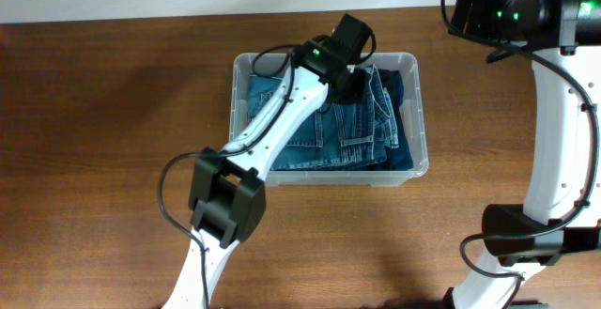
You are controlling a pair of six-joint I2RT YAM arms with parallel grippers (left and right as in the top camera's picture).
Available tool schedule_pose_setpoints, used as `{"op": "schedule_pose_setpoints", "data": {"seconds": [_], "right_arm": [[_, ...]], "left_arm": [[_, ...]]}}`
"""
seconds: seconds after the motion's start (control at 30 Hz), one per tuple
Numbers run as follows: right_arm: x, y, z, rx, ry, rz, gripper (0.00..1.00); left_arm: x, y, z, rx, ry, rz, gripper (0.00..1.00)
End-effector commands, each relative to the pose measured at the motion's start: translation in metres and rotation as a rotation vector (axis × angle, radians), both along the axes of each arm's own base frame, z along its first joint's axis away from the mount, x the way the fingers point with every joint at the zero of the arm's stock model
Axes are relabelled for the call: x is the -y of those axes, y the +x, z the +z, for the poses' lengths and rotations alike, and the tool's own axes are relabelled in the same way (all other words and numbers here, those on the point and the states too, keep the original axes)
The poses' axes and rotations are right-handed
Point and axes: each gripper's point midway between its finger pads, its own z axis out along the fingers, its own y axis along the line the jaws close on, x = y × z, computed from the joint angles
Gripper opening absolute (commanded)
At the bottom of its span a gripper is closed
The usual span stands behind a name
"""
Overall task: Pack container
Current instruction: 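Tuck the jeans' edges into the bin with the left gripper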
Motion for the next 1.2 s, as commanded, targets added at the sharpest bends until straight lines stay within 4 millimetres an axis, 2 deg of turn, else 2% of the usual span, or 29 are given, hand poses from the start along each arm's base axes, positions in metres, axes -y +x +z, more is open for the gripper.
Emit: {"op": "schedule_pose_setpoints", "data": {"seconds": [0.0, 0.07, 0.17, 0.27, 0.37, 0.53, 0.67, 0.73, 0.8, 0.9, 1.03, 1.1, 1.17], "right_arm": [[0.004, -0.001, 0.002, 0.006, -0.005, -0.015, 0.98], [0.004, -0.001, 0.002, 0.006, -0.005, -0.015, 0.98], [0.004, -0.001, 0.002, 0.006, -0.005, -0.015, 0.98], [0.004, -0.001, 0.002, 0.006, -0.005, -0.015, 0.98], [0.004, -0.001, 0.002, 0.005, -0.005, -0.015, 0.98], [0.004, -0.001, 0.002, 0.005, -0.005, -0.015, 0.98], [0.004, -0.001, 0.002, 0.006, -0.005, -0.015, 0.98], [0.004, -0.001, 0.002, 0.006, -0.005, -0.015, 0.98], [0.004, -0.001, 0.002, 0.006, -0.005, -0.015, 0.98], [0.004, -0.001, 0.002, 0.006, -0.005, -0.015, 0.98], [0.004, -0.001, 0.002, 0.006, -0.005, -0.015, 0.98], [0.004, -0.001, 0.002, 0.006, -0.005, -0.015, 0.98], [0.004, -0.001, 0.002, 0.006, -0.005, -0.015, 0.98]], "left_arm": [[-0.003, -0.014, 0.113, 0.139, -0.128, -0.032, 0.07], [-0.010, -0.030, 0.123, 0.115, -0.112, -0.038, 0.07], [-0.017, -0.056, 0.111, 0.026, -0.049, -0.058, 0.02], [-0.023, -0.088, 0.075, -0.120, 0.059, -0.084, 0.01], [-0.023, -0.105, 0.044, -0.204, 0.124, -0.105, 0.00], [-0.019, -0.122, -0.009, -0.287, 0.191, -0.133, 0.00], [-0.032, -0.138, -0.047, -0.379, 0.264, -0.134, 0.00], [-0.038, -0.141, -0.056, -0.396, 0.290, -0.130, 0.00], [-0.042, -0.135, -0.053, -0.375, 0.303, -0.118, 0.00], [-0.044, -0.118, -0.031, -0.321, 0.268, -0.090, 0.00], [-0.054, -0.093, 0.024, -0.215, 0.178, -0.040, 0.00], [-0.068, -0.082, 0.050, -0.158, 0.158, -0.002, 0.00], [-0.092, -0.073, 0.071, -0.106, 0.165, 0.054, 0.02]]}}
